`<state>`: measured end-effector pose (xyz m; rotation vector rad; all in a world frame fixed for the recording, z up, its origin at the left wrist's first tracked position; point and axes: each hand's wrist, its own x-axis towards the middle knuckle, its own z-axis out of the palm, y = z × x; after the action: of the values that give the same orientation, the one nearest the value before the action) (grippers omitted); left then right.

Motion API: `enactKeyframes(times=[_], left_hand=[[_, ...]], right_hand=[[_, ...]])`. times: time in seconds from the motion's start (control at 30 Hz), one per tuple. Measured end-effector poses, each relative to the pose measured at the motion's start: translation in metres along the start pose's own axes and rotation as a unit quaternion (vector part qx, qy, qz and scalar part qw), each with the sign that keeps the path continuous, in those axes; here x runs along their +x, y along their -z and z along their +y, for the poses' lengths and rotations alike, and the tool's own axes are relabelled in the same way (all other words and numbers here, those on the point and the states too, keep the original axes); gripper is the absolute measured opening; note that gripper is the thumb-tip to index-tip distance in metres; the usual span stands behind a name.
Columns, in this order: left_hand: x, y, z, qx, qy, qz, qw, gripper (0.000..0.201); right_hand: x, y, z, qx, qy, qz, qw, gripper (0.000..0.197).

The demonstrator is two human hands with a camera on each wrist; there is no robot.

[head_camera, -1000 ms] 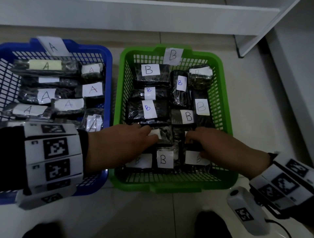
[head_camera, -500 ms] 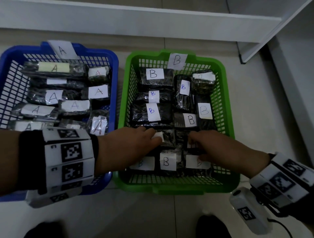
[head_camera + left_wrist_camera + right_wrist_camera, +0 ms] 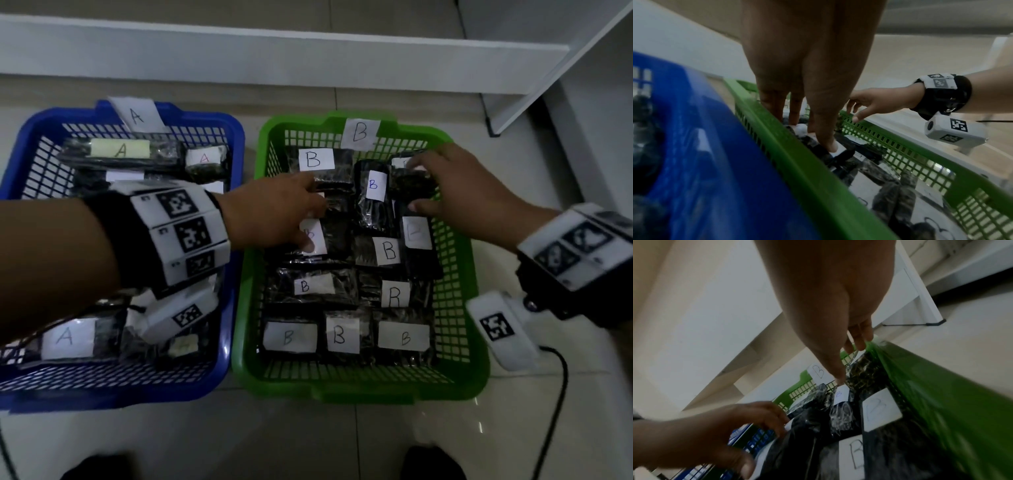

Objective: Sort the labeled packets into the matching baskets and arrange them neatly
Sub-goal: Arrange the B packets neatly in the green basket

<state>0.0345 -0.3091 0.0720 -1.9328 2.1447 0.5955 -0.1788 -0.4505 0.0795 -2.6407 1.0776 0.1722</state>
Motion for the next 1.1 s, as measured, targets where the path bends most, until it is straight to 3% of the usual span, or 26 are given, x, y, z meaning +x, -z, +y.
enactKeyframes(times=[0.17, 0.3, 0.47, 0.63, 0.77, 0.83, 0.93, 1.1], left_hand=[[0.002, -0.006, 0.005, -0.023, 0.021, 0.003, 0.999, 0.052], [0.003, -0.007, 0.002, -0.036, 0.023, 0.004, 0.999, 0.051], [0.005, -0.009, 0.002, -0.031, 0.02, 0.003, 0.999, 0.054], [0.005, -0.008, 0.0, -0.03, 0.013, 0.001, 0.999, 0.053], [0.004, -0.01, 0.0, -0.02, 0.008, 0.008, 1.0, 0.055], [0.004, -0.011, -0.001, -0.016, 0.006, 0.01, 1.0, 0.056], [0.003, -0.011, -0.003, -0.023, -0.001, 0.004, 1.0, 0.058], [0.012, 0.002, -0.006, -0.081, 0.014, -0.025, 0.996, 0.07]], right_hand=[[0.041, 0.0, -0.006, -0.08, 0.0, -0.053, 0.995, 0.05], [0.046, -0.012, -0.01, -0.16, 0.03, -0.01, 0.987, 0.028], [0.035, -0.028, -0.006, -0.189, 0.034, 0.049, 0.98, 0.033], [0.035, -0.035, -0.002, -0.135, 0.038, 0.041, 0.989, 0.033], [0.043, -0.003, 0.001, -0.047, 0.013, -0.058, 0.997, 0.026], [0.042, 0.015, 0.005, 0.013, -0.009, -0.027, 1.0, 0.024], [0.037, 0.018, 0.014, 0.059, -0.016, 0.089, 0.994, 0.02], [0.041, -0.018, 0.02, -0.042, 0.018, 0.072, 0.996, 0.043]])
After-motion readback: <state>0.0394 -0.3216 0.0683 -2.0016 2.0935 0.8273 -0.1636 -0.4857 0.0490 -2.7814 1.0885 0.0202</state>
